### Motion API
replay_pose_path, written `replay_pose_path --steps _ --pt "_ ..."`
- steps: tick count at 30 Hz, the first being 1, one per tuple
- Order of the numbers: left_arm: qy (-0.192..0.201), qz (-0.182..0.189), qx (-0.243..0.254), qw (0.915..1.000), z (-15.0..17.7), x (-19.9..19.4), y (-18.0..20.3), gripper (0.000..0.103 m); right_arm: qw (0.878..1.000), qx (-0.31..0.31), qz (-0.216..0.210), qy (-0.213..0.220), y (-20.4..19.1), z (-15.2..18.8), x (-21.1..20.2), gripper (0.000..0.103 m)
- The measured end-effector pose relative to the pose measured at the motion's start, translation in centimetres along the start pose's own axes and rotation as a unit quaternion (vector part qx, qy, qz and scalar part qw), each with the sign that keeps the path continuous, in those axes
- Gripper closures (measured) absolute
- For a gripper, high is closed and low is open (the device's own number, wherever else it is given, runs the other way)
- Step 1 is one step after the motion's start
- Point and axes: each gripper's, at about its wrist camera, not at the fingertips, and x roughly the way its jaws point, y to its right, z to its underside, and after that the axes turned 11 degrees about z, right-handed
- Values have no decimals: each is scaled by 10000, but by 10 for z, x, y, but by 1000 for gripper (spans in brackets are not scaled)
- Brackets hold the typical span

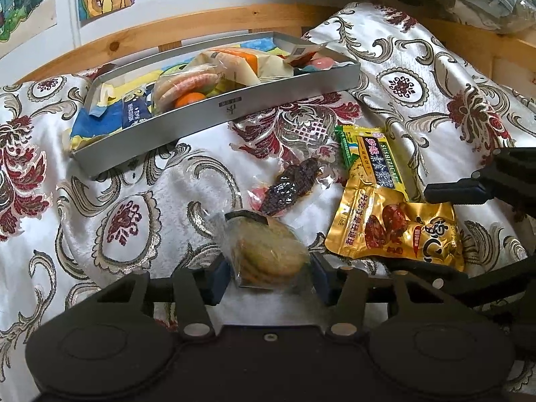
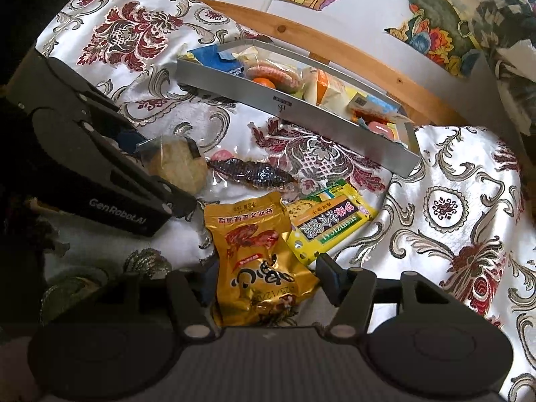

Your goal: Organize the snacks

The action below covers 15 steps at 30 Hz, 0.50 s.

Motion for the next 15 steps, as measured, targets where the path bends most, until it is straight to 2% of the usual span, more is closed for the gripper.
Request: replay_pose_path --steps 7,15 --pt "236 34 -79 9997 -3 -6 -1 57 10000 -12 -9 3 0 0 1 39" --pt "347 -10 -121 9993 -3 -9 -2 58 10000 -22 4 16 0 0 0 39"
